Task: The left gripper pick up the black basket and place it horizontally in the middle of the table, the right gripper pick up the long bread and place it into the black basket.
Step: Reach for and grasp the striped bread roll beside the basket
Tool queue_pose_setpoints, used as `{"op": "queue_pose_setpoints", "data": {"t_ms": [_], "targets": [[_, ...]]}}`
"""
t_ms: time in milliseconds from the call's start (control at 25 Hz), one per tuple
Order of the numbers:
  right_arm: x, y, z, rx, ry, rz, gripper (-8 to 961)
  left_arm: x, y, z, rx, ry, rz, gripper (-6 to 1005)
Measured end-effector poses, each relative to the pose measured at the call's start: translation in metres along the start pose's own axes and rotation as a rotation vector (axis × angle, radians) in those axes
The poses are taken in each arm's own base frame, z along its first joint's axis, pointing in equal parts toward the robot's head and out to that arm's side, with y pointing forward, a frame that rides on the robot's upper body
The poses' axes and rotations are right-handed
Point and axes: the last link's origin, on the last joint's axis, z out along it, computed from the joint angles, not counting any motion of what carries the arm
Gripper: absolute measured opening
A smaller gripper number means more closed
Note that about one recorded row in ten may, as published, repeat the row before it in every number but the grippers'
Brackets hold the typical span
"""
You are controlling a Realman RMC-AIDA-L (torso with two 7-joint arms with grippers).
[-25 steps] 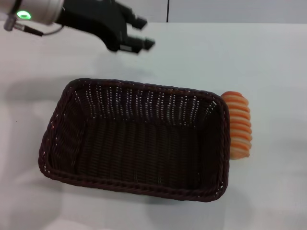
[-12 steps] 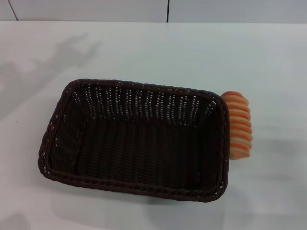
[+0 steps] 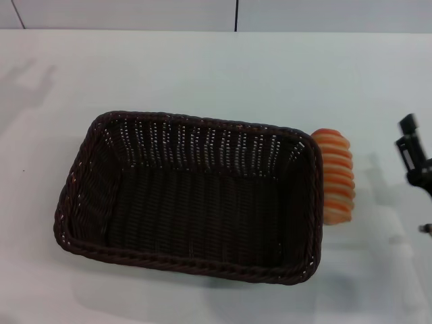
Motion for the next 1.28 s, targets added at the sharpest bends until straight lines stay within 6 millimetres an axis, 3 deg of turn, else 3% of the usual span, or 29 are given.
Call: {"op": "queue_pose_setpoints", "data": {"t_ms": [320, 1280], "targets": [[0.022, 0.014, 0.004, -0.072, 0.151, 0.054, 690, 0.002, -0.001, -0.013, 0.011, -0.004, 0.003, 495], [0.05, 0.022, 0.021, -0.132, 0.365, 0.096, 659, 0.012, 0.001, -0.031, -0.009, 0.035, 0.005, 495]]}}
